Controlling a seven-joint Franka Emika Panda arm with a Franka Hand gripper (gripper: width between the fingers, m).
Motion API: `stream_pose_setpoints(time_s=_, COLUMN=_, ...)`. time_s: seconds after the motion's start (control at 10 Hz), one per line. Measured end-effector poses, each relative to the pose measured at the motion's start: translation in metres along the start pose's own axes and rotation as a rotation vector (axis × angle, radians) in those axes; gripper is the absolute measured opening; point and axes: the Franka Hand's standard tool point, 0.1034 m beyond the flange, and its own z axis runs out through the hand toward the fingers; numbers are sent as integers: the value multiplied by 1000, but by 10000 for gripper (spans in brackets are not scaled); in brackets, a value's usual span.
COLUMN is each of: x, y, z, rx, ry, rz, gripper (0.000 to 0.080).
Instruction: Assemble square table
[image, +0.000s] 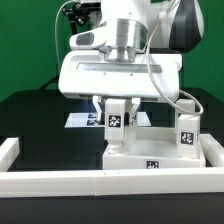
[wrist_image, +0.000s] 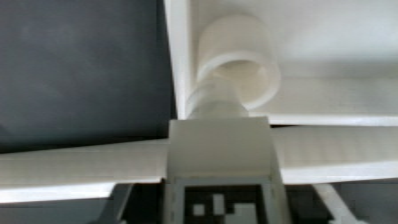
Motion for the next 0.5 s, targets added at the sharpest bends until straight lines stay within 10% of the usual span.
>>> stream_pose_setpoints(time_s=0.5, x=-2, y=-7, z=-3, rx=10, ry=-13, rz=4, gripper=289)
